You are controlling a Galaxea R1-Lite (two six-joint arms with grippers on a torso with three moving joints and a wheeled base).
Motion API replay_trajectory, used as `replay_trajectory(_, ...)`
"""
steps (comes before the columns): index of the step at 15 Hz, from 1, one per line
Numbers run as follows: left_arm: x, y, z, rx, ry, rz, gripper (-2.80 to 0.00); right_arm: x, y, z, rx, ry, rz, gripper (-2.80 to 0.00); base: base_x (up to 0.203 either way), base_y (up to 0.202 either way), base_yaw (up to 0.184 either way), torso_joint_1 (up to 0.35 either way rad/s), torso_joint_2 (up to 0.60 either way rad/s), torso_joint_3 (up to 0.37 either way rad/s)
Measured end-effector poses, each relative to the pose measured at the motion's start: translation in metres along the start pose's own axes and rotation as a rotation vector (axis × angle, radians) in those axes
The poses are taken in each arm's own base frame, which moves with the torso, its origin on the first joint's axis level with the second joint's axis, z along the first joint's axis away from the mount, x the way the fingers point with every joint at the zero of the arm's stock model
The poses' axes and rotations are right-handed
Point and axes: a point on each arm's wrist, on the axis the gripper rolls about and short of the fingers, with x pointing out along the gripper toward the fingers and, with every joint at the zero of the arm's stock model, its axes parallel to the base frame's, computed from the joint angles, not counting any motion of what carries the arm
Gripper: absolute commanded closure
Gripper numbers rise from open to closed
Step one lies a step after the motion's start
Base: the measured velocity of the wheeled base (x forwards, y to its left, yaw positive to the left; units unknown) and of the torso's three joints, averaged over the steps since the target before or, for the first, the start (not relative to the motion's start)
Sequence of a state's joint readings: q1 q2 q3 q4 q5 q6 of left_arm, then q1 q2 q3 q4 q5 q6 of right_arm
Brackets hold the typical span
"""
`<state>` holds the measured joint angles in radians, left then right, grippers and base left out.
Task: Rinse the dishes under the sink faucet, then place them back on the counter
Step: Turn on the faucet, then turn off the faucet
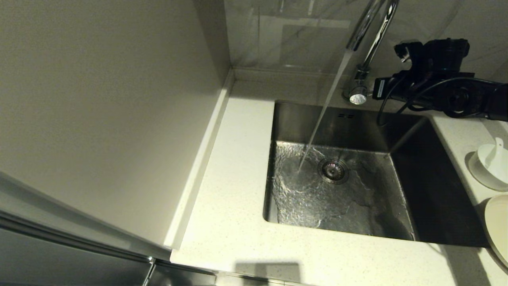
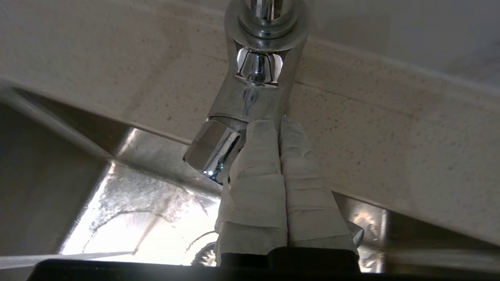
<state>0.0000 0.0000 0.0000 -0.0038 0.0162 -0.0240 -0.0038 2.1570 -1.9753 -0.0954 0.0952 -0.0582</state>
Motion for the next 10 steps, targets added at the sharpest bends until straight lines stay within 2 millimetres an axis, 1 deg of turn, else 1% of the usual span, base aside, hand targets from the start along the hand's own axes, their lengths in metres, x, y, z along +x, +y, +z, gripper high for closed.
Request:
replay_trajectory(3,0.000,0.000,0.000,0.000,0.000,0.000,0.00,-0.009,0.000,0.010,0.072,-0.015,0.002,0.00,0.000,0.000,0.000,0.000,0.00,0.000)
replay_trajectory(6,0.000,0.000,0.000,0.000,0.000,0.000,0.00,-0.028,0.001,0.028,0.076,-0.030,-0.003,0.00,0.000,0.000,0.000,0.000,0.00,0.000)
replay_trajectory(8,0.000,0.000,0.000,0.000,0.000,0.000,0.00,-0.042,0.002,0.033,0.046,0.039,-0.006,0.00,0.000,0.000,0.000,0.000,0.00,0.000)
replay_trajectory(10,0.000,0.000,0.000,0.000,0.000,0.000,0.00,-0.053,0.002,0.028,-0.058,0.160,-0.046,0.00,0.000,0.000,0.000,0.000,0.00,0.000)
